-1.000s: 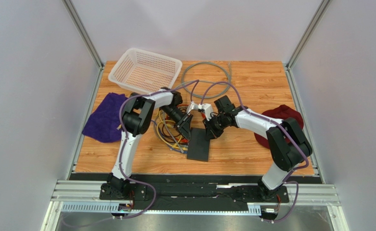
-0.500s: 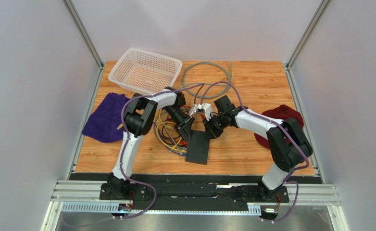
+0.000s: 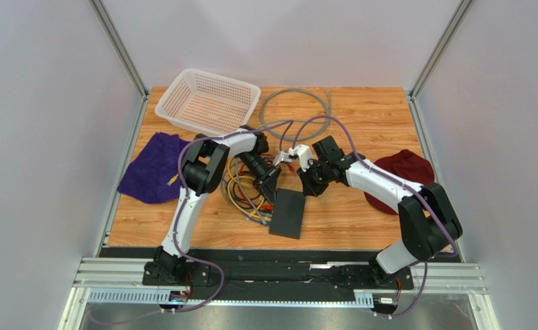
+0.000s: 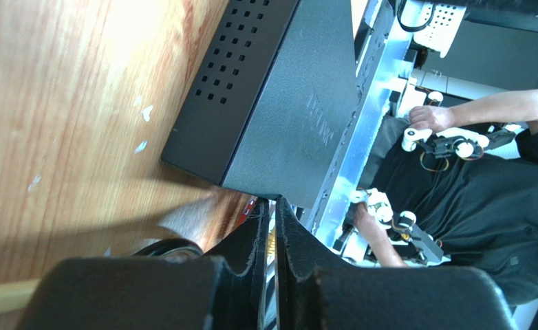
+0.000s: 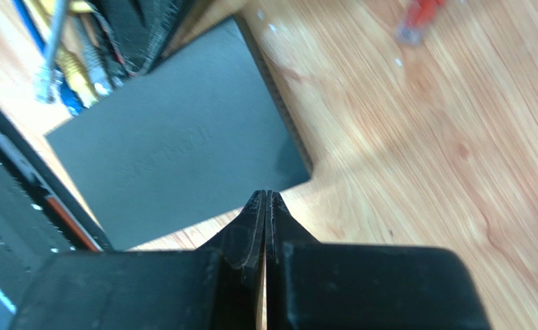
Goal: Pull the plug from the switch port
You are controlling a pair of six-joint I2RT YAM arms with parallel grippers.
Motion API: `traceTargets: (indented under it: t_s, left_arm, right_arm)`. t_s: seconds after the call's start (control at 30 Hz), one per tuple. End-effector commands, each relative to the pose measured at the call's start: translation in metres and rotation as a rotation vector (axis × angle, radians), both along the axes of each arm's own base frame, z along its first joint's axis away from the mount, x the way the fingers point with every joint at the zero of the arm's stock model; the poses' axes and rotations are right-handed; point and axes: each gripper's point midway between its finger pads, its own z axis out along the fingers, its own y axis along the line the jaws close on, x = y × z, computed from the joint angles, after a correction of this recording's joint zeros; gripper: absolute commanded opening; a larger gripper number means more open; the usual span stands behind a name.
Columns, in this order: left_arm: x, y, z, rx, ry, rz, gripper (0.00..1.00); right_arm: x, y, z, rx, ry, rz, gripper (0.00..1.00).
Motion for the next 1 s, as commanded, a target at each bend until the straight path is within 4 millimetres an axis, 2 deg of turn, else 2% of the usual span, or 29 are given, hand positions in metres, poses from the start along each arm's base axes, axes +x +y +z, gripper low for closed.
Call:
traceTargets:
  t_s: [0.0, 0.03, 0.17, 0.27, 0.3, 0.33, 0.4, 0.43, 0.47, 0.5, 0.53, 0.57, 0.63, 0.67, 0.73, 0.8, 0.83, 0.87, 0.9, 0.93, 0.97]
  left_arm:
    - [0.011, -0.007, -0.026, 0.012, -0.114, -0.04, 0.15]
    - [0.011, -0.007, -0.025, 0.01, -0.115, -0.04, 0.21]
    - [0.007, -0.007, -0.02, 0.008, -0.104, -0.018, 0.22]
    - [0.003, -0.011, -0.019, -0.004, -0.062, 0.016, 0.22]
    - [0.005, -0.012, -0.019, -0.006, -0.053, 0.031, 0.23]
    - [0.007, -0.014, -0.016, -0.003, -0.041, 0.054, 0.23]
    - [0.019, -0.017, -0.011, -0.027, -0.052, 0.096, 0.23]
    - [0.025, -0.019, -0.006, -0.017, -0.044, 0.127, 0.23]
    - [0.035, -0.022, -0.006, -0.028, -0.075, 0.145, 0.23]
    - [0.042, -0.022, -0.005, -0.026, -0.085, 0.161, 0.23]
    - [0.047, -0.023, -0.005, -0.01, -0.08, 0.182, 0.24]
    - [0.058, -0.026, -0.004, -0.005, -0.115, 0.195, 0.24]
    - [0.072, -0.025, -0.002, 0.023, -0.103, 0.252, 0.25]
    - [0.08, -0.024, -0.003, 0.041, -0.131, 0.271, 0.25]
    - [0.09, -0.02, 0.007, 0.06, -0.171, 0.305, 0.27]
    - [0.096, -0.011, 0.004, 0.11, -0.228, 0.338, 0.31]
    - [0.098, -0.01, 0.014, 0.104, -0.248, 0.353, 0.31]
    - [0.098, -0.008, 0.014, 0.097, -0.254, 0.355, 0.32]
    - [0.099, -0.006, 0.018, 0.092, -0.263, 0.357, 0.32]
    - [0.1, -0.004, 0.02, 0.082, -0.28, 0.347, 0.33]
    - [0.099, -0.003, 0.021, 0.077, -0.278, 0.341, 0.33]
  right_arm:
    - [-0.012, -0.027, -0.016, -0.112, -0.008, -0.029, 0.0]
    - [-0.015, -0.029, -0.019, -0.116, 0.003, -0.031, 0.0]
    - [-0.026, -0.03, -0.034, -0.126, 0.06, -0.03, 0.01]
    - [-0.022, -0.012, -0.036, -0.059, 0.1, -0.029, 0.02]
    - [-0.023, -0.001, -0.031, -0.004, 0.136, -0.037, 0.02]
    - [-0.007, 0.015, -0.018, 0.052, 0.102, -0.035, 0.03]
    - [0.004, 0.032, -0.014, 0.106, 0.124, -0.042, 0.03]
    - [0.026, 0.048, 0.006, 0.15, 0.072, -0.032, 0.03]
    - [0.034, 0.054, -0.002, 0.146, 0.097, -0.028, 0.03]
    - [0.044, 0.064, 0.005, 0.168, 0.093, -0.011, 0.03]
    - [0.062, 0.076, 0.023, 0.19, 0.057, 0.013, 0.03]
    - [0.072, 0.082, 0.013, 0.178, 0.08, 0.018, 0.03]
    - [0.084, 0.089, 0.012, 0.169, 0.102, 0.033, 0.03]
    - [0.099, 0.096, 0.017, 0.177, 0.081, 0.035, 0.03]
    - [0.106, 0.096, 0.02, 0.163, 0.053, 0.04, 0.03]
    - [0.106, 0.089, 0.022, 0.134, 0.026, 0.034, 0.03]
    - [0.105, 0.085, 0.023, 0.118, 0.011, 0.032, 0.03]
    - [0.105, 0.08, 0.036, 0.114, -0.035, 0.035, 0.03]
    - [0.099, 0.071, 0.031, 0.083, -0.036, 0.026, 0.03]
    - [0.097, 0.065, 0.036, 0.078, -0.046, 0.022, 0.04]
    - [0.093, 0.06, 0.052, 0.09, -0.081, 0.027, 0.04]
